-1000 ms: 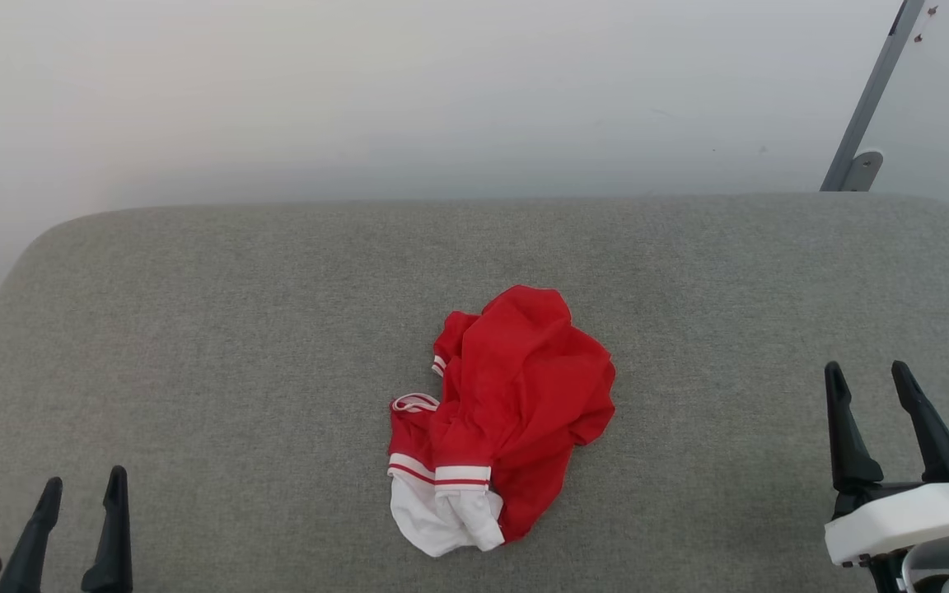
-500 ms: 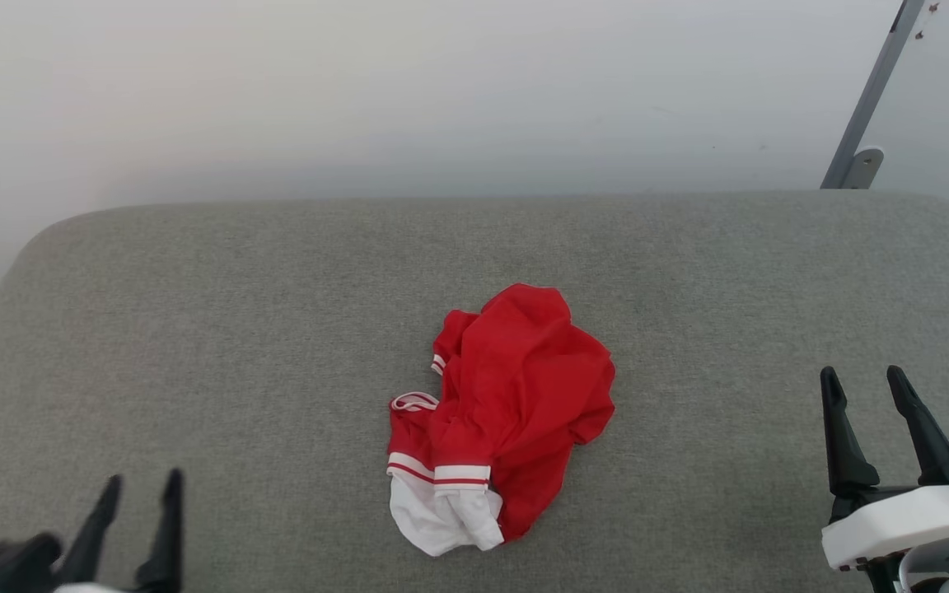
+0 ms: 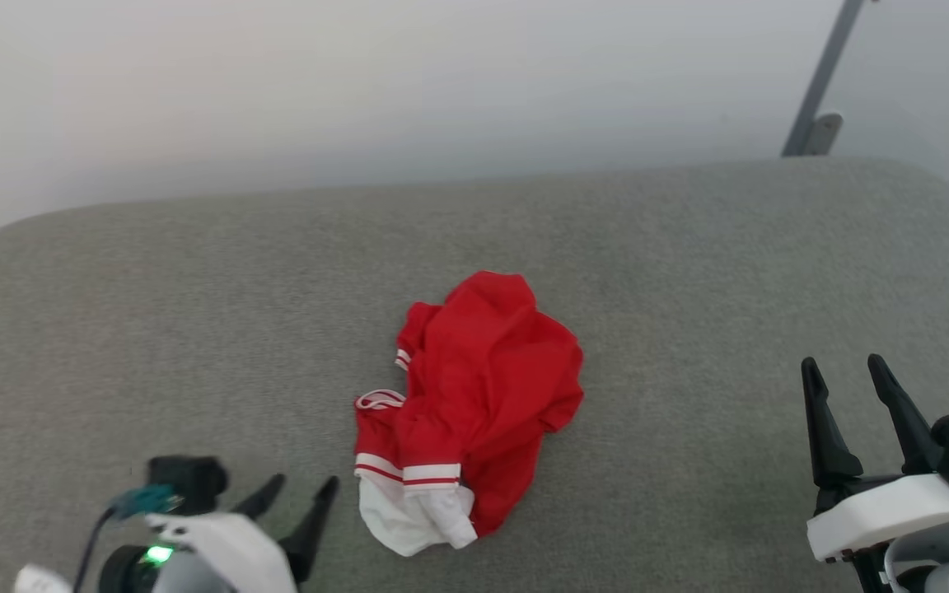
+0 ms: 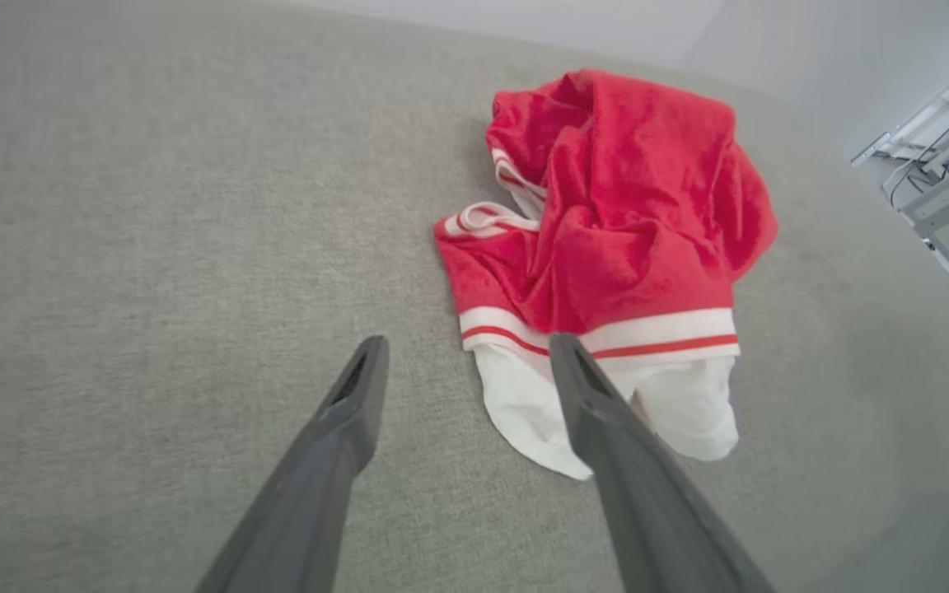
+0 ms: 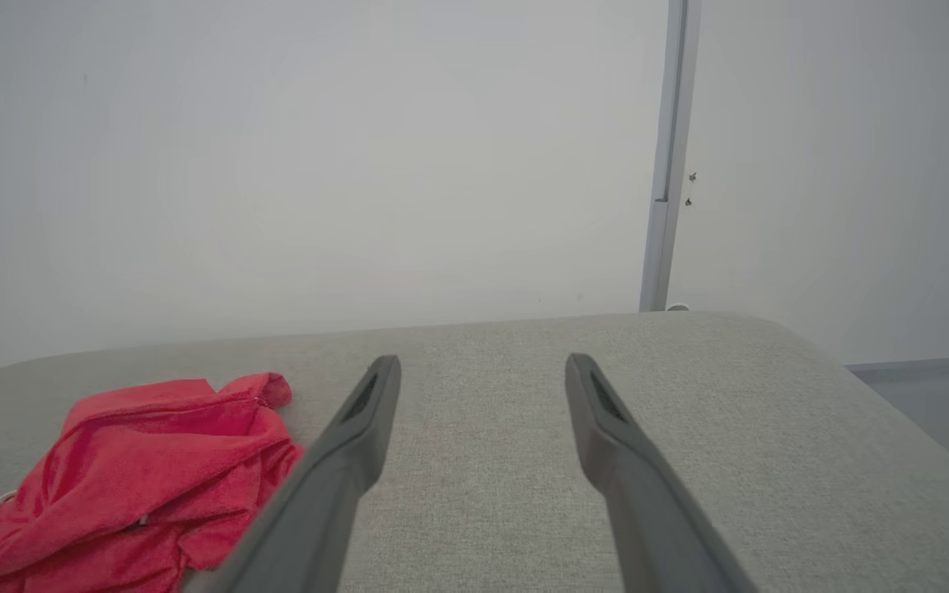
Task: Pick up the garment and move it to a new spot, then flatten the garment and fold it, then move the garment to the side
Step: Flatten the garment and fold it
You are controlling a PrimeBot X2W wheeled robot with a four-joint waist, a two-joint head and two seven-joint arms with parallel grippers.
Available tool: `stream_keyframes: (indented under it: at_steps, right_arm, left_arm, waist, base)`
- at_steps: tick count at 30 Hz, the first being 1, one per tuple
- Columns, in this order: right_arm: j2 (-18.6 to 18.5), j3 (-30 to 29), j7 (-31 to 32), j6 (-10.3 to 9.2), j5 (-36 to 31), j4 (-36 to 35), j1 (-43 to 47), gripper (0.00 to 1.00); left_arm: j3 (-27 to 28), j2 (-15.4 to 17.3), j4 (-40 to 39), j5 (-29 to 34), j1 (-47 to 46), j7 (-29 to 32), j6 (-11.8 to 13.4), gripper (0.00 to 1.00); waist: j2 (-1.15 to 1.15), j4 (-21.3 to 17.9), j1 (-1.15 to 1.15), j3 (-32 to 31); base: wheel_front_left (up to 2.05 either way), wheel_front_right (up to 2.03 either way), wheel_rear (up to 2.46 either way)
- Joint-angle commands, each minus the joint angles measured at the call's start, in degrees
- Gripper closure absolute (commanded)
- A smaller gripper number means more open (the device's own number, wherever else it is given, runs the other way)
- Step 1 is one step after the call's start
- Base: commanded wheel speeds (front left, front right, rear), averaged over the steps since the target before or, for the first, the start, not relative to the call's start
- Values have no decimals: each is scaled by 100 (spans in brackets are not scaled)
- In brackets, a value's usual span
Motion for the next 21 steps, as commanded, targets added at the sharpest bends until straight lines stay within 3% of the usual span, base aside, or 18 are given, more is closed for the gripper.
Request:
stream_keyframes:
  at_steps: [1, 2, 7, 15, 19, 20, 21]
  right_arm:
    - [21, 29, 7, -2, -3, -32, -71, 0]
    - [31, 66, 10, -2, -6, -36, -120, 0]
    - [50, 148, -30, -2, 4, 37, -253, 0]
    - [80, 214, -127, -2, 44, 170, -459, 0]
    - [89, 222, -181, -2, 39, 246, -554, 0]
    - [95, 224, -197, -2, 36, 264, -585, 0]
    - [103, 227, -197, -2, 35, 292, -610, 0]
  left_arm:
    - [-35, -18, -4, -2, -112, 123, 42, 0]
    - [-173, -36, 27, 2, -210, 493, 127, 0]
    - [-417, -73, 191, 46, -517, 1241, 341, 0]
    - [-759, -114, 1020, 472, -1088, 1829, 718, 0]
    - [-953, -257, 1557, 606, -1380, 1892, 735, 0]
    - [-1013, -291, 1701, 650, -1453, 1944, 723, 4]
    - [-1070, -326, 1863, 684, -1517, 1990, 725, 54]
  waist:
    - [0, -88, 0, 81]
    - [0, -183, 0, 160]
    - [0, -395, 0, 347]
    - [0, -595, 0, 656]
    - [0, -607, 0, 783]
    - [0, -602, 0, 808]
    - [0, -597, 0, 825]
  base:
    - [0, 0, 0]
    - [0, 0, 0]
    - [0, 0, 0]
    - [0, 0, 0]
    - [0, 0, 0]
    - [0, 0, 0]
    - [0, 0, 0]
